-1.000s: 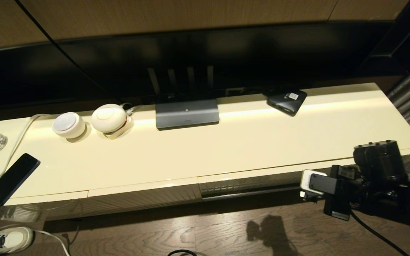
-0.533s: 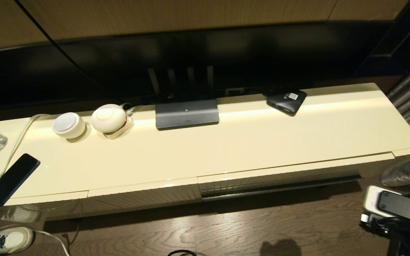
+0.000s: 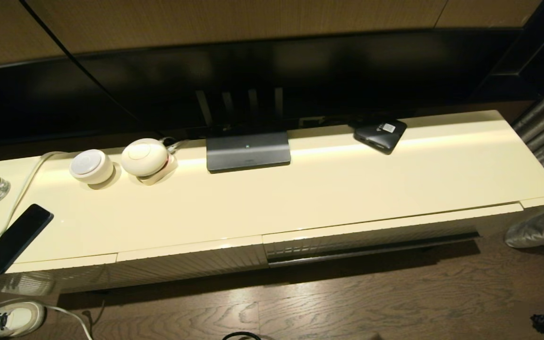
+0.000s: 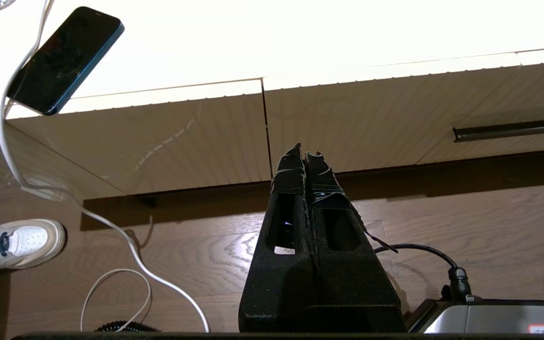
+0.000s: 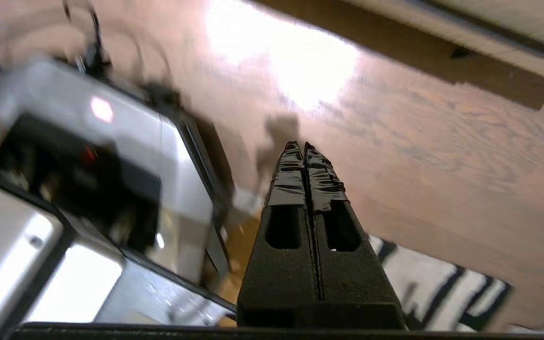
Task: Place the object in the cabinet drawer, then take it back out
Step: Open the drawer
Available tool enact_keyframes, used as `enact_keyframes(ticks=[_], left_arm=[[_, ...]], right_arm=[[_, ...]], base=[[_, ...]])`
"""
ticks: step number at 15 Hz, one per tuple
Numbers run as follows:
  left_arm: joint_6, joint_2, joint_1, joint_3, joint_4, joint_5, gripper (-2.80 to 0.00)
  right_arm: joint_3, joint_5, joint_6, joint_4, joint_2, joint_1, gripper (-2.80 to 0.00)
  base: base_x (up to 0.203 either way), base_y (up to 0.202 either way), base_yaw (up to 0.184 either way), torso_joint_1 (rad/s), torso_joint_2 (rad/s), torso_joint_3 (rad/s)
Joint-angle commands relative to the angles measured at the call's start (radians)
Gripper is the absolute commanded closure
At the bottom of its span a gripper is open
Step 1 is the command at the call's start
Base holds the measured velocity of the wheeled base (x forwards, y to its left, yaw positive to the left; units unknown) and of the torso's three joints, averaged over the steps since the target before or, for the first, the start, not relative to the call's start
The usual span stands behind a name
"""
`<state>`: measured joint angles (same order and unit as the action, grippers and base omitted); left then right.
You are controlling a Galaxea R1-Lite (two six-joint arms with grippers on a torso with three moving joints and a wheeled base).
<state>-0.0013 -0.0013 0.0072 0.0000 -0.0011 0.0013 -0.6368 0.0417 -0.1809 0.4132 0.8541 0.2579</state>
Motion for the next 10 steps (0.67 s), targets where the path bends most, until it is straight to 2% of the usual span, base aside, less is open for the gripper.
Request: enact_keyframes(ticks=[1, 4, 8, 10], left_arm=[[0.000, 0.001, 0.000, 0.003, 0.000, 0.000, 0.00], [0.000, 0.001, 0.000, 0.003, 0.000, 0.000, 0.00], [0.000, 0.001, 0.000, 0.003, 0.000, 0.000, 0.00], [0.000, 0.001, 0.000, 0.003, 0.000, 0.000, 0.00]], right_arm=[[0.003, 0.001, 0.013, 0.017, -0.108, -0.002, 0.00], [-0.034, 0.001, 0.014, 0.062, -0.131, -0.002, 0.00], [-0.009, 0.000, 0.021, 0.064, -0.164, -0.009, 0.00], [-0.007, -0.002, 0.024, 0.063, -0.178, -0.054, 0.00]], base=[[0.000, 0.000, 0.000, 0.000, 0.00, 0.000], [0.000, 0.000, 0.000, 0.000, 0.00, 0.000], [0.000, 0.000, 0.000, 0.000, 0.00, 0.000], [0.000, 0.000, 0.000, 0.000, 0.00, 0.000]])
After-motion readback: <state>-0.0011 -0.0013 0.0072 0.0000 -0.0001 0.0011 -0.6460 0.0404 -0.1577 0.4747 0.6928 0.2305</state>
